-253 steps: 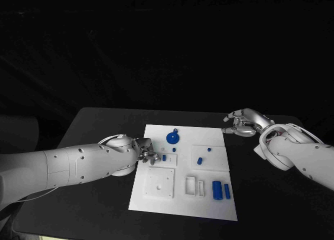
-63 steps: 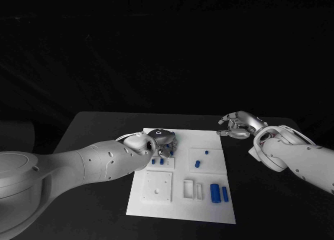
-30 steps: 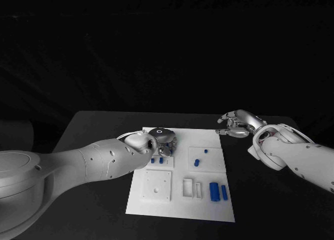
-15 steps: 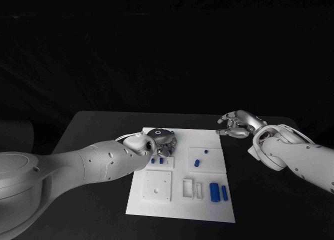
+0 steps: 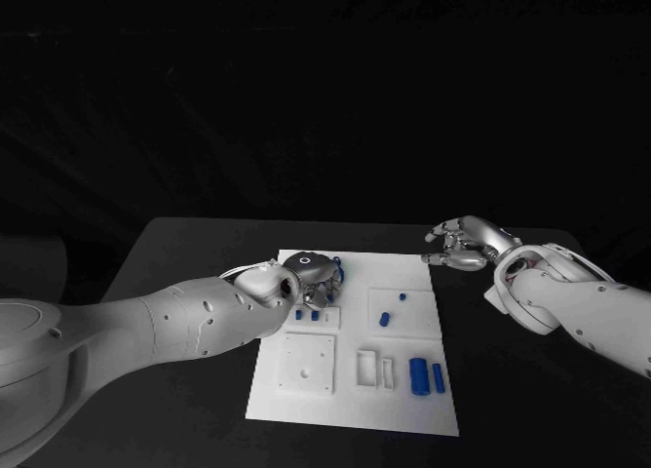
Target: Assemble the parts on the task board
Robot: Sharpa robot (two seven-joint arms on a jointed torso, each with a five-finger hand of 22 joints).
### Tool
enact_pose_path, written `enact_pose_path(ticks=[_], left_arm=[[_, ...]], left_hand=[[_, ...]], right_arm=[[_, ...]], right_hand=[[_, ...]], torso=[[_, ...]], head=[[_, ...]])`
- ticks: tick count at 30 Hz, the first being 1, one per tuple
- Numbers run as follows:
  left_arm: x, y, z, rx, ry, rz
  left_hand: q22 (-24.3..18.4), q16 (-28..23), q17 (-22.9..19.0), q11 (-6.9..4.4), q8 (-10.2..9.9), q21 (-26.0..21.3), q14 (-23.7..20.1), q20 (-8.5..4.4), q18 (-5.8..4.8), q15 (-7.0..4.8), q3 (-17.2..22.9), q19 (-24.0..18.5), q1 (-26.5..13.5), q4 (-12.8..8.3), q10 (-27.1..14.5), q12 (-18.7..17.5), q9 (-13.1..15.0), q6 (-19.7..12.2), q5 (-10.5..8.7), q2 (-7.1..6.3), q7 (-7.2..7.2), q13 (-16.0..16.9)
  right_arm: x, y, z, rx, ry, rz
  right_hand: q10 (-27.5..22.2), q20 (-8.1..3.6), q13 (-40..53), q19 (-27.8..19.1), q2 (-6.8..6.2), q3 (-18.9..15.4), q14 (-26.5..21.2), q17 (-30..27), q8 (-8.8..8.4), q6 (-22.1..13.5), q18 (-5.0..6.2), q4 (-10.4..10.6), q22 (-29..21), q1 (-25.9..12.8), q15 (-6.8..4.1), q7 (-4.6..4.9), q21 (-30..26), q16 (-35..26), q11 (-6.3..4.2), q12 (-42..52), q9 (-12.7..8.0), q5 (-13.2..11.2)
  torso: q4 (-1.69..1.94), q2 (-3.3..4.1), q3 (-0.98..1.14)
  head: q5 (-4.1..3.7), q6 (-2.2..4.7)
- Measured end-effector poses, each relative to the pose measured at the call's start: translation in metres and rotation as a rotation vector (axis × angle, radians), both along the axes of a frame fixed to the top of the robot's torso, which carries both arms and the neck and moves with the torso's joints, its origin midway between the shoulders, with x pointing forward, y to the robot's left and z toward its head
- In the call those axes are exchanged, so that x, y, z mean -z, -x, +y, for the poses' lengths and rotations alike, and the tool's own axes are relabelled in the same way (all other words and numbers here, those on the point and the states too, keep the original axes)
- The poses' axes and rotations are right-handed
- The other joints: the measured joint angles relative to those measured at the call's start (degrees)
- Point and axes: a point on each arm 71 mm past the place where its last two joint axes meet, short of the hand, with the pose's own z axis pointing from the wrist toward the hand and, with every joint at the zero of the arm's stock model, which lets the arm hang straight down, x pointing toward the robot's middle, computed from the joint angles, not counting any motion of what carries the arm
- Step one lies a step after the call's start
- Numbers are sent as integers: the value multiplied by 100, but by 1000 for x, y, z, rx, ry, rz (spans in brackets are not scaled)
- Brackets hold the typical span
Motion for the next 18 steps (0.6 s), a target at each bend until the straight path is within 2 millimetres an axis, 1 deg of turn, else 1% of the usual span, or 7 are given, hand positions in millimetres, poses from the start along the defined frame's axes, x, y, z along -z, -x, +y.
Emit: enact_pose_path(ticks=[8,13,18], left_arm=[[-15,4,3,0,55,-22],[-24,5,12,-16,88,-32],[-26,5,21,-34,96,-33]], left_hand=[[-7,0,-16,0,0,0,29,-8,0,-10,13,36,19,13,0,0,0,-1,-1,-5,0,0],[-13,0,-22,0,0,0,29,-2,0,-9,13,42,12,13,0,1,0,-1,-2,2,0,0],[-12,0,-27,0,-1,0,29,-1,0,-9,13,41,-3,13,0,0,0,-1,-1,16,0,0]], right_arm=[[0,0,0,0,0,0],[0,0,-2,2,1,0],[0,0,-2,3,1,0]], right_hand=[[0,0,0,0,0,0,9,0,0,14,0,0,-1,0,8,-2,0,0,0,0,0,0],[0,0,0,0,0,0,9,0,0,17,0,0,-1,0,9,0,0,0,0,0,0,0],[0,0,-5,0,0,0,10,1,0,24,0,0,1,0,9,4,0,0,0,0,-5,0]], torso=[[4,-1,3],[4,-1,3],[8,-1,1]], head=[[11,15],[19,23],[21,23]])
